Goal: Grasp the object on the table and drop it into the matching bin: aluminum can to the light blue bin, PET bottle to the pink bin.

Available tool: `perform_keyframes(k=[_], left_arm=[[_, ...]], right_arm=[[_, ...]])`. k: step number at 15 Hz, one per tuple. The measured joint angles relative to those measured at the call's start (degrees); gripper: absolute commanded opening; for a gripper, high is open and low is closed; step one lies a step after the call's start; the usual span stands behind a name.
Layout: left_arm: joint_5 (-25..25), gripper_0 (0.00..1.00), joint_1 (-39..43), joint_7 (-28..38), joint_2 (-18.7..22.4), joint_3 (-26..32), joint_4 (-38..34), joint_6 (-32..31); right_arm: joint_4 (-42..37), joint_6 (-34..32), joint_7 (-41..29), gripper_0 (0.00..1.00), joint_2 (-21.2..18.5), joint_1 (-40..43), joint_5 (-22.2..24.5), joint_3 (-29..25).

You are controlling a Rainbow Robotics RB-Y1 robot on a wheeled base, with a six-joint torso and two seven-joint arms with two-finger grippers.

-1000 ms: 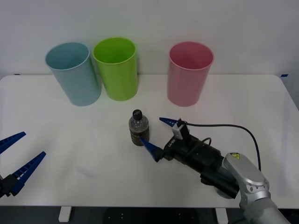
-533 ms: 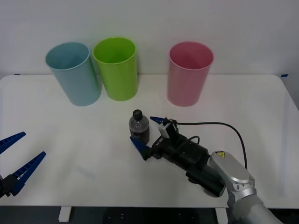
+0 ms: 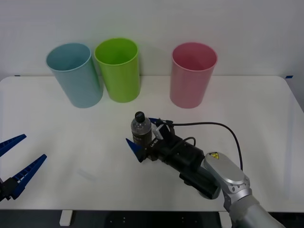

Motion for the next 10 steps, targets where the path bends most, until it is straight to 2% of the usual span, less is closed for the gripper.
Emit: perform_keyframes(k=[3, 4, 5, 6, 10], left_arm=[[0.00, 1.00, 0.00, 0.00, 0.00, 0.00, 0.00, 0.00], [0.00, 1.00, 0.00, 0.00, 0.00, 0.00, 0.00, 0.00], [0.00, 1.00, 0.00, 0.00, 0.00, 0.00, 0.00, 0.00], [0.00, 1.00, 0.00, 0.00, 0.00, 0.00, 0.00, 0.00], [0.00, 1.00, 0.00, 0.00, 0.00, 0.00, 0.00, 0.00]], right_arm=[[-0.01, 0.92, 0.00, 1.00, 0.40, -0.10, 0.15, 0.20], [-0.06, 1.16, 0.02, 0.80, 0.50, -0.10, 0.20, 0.23], [-0.06, 1.31, 0.13, 0.15, 0.55, -0.10, 0.24, 0.21], [-0.01, 1.45, 0.20, 0.00, 0.59, -0.10, 0.29, 0.28], [-0.02, 1.82, -0.06, 0.00, 0.65, -0.09, 0.33, 0.34]])
